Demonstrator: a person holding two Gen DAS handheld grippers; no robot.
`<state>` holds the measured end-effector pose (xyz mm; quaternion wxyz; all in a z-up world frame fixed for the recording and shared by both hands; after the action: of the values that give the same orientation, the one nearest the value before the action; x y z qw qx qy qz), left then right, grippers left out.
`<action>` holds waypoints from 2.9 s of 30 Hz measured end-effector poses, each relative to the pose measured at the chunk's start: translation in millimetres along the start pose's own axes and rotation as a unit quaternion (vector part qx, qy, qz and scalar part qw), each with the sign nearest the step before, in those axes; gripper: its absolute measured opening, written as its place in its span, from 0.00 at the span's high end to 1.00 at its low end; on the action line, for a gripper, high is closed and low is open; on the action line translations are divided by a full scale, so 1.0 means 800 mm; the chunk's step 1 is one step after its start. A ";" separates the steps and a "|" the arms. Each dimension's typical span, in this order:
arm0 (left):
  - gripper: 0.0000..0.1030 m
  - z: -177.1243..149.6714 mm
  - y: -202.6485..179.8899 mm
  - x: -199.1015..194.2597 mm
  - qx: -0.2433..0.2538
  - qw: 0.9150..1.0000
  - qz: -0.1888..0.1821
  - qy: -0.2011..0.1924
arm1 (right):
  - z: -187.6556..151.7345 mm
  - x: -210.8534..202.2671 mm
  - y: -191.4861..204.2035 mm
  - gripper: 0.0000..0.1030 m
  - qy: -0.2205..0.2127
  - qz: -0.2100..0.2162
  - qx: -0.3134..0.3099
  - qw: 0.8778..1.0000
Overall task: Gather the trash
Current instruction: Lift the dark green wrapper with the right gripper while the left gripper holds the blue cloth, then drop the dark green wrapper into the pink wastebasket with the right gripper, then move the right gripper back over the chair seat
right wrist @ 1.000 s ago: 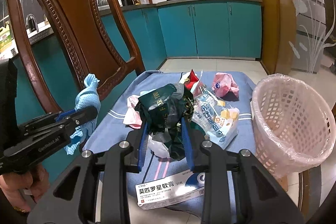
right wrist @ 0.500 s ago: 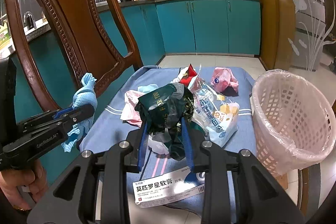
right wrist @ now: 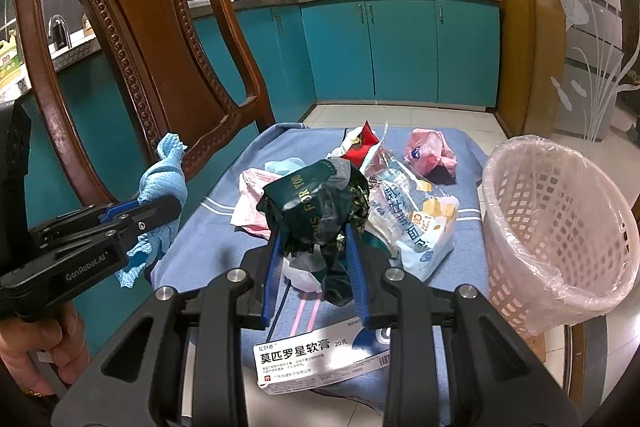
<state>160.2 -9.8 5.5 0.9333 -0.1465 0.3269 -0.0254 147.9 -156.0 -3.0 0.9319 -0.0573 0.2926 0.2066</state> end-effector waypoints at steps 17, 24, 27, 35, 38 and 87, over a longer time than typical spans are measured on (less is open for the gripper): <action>0.77 -0.006 -0.013 0.008 0.021 1.000 -0.008 0.008 | -0.027 -0.037 -0.276 0.13 -0.024 -0.174 0.218 0.960; 0.77 -0.014 -0.055 0.008 0.051 0.998 -0.041 0.006 | -0.032 -0.136 -0.312 0.03 -0.170 -0.202 0.338 0.903; 0.77 -0.016 -0.112 0.011 0.082 0.993 -0.078 0.014 | -0.035 -0.146 -0.317 0.03 -0.189 -0.214 0.350 0.892; 0.25 0.020 -0.346 0.059 0.155 0.963 -0.215 0.047 | -0.044 -0.173 -0.327 0.03 -0.221 -0.218 0.373 0.874; 0.08 0.019 -0.362 0.100 0.164 0.969 -0.171 0.067 | -0.043 -0.176 -0.326 0.03 -0.220 -0.210 0.369 0.878; 0.04 -0.049 -0.022 -0.011 0.035 0.998 -0.017 0.045 | -0.034 -0.043 -0.037 0.03 0.022 -0.061 0.073 0.995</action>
<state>130.1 -35.2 -13.4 0.9217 -0.1175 0.3649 -0.0589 120.6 -201.2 -5.9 0.9378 -0.0113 0.3232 0.1262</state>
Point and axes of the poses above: each gripper's, at about its wrist camera, not at the fingertips, and x roughly the way its jaws point, y to its left, z to its top, the point moved 6 cm from there along x, roughly the way its jaws point, and after that the axes turned 12 degrees about -x, right-handed, at the moved point
